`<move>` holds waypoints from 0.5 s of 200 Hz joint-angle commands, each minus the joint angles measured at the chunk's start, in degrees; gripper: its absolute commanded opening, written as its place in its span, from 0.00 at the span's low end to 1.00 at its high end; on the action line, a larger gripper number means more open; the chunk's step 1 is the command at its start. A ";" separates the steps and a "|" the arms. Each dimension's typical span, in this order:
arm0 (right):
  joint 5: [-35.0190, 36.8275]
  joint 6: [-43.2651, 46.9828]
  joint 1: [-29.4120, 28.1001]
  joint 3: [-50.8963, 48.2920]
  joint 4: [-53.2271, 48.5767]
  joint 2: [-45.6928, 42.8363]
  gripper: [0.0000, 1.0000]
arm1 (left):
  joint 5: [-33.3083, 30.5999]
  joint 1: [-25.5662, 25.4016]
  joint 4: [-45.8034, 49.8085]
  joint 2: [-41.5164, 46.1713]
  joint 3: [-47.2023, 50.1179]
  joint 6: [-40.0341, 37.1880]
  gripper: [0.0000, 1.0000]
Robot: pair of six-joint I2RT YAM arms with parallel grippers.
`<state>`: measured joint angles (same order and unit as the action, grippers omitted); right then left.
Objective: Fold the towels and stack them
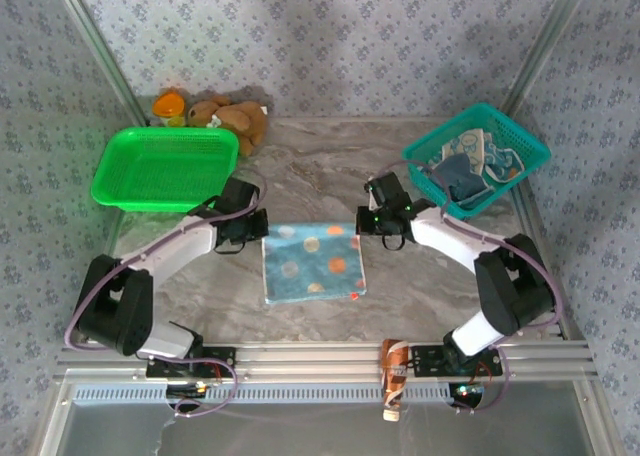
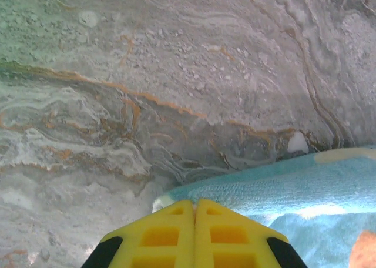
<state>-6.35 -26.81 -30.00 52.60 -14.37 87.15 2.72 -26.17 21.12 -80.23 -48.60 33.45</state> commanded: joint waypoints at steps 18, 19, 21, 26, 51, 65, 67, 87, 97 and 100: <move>2.59 -1.34 -1.80 -6.25 4.28 -6.15 0.00 | -3.93 -3.03 -3.99 6.64 5.34 -0.17 0.00; 2.62 -1.33 -1.85 -6.39 4.36 -6.27 0.00 | -4.03 -3.11 -4.12 6.78 5.57 -0.11 0.00; 2.76 -1.39 -2.00 -6.73 4.55 -6.49 0.00 | -4.21 -3.34 -4.28 7.07 5.87 -0.07 0.00; 3.06 -1.46 -2.33 -7.56 4.97 -7.06 0.00 | -4.51 -3.69 -4.89 7.75 6.75 0.18 0.00; 4.51 -2.23 -3.54 -11.46 6.52 -9.99 0.00 | -6.25 -5.75 -7.01 10.87 10.67 1.62 0.00; 5.09 -2.81 -4.25 -13.70 7.50 -11.82 0.00 | -7.58 -7.18 -7.48 12.63 12.20 2.42 0.00; 5.18 -2.85 -4.27 -14.02 7.58 -12.05 0.00 | -7.76 -7.41 -7.50 12.81 12.41 2.52 0.00; 5.70 -3.43 -5.23 -16.65 8.36 -14.33 0.00 | -9.41 -9.46 -7.58 15.06 14.51 3.62 0.00; 6.07 -3.76 -5.84 -17.81 8.94 -15.20 0.00 | -10.08 -10.52 -7.72 16.19 15.57 4.25 0.00; 5.99 -3.73 -6.05 -18.20 9.04 -15.37 0.00 | -10.18 -10.70 -7.83 16.61 15.94 4.44 0.00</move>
<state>-2.66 -29.15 -34.94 36.75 -7.29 74.19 -4.01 -35.03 15.07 -66.76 -34.50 35.68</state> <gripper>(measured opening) 0.063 0.049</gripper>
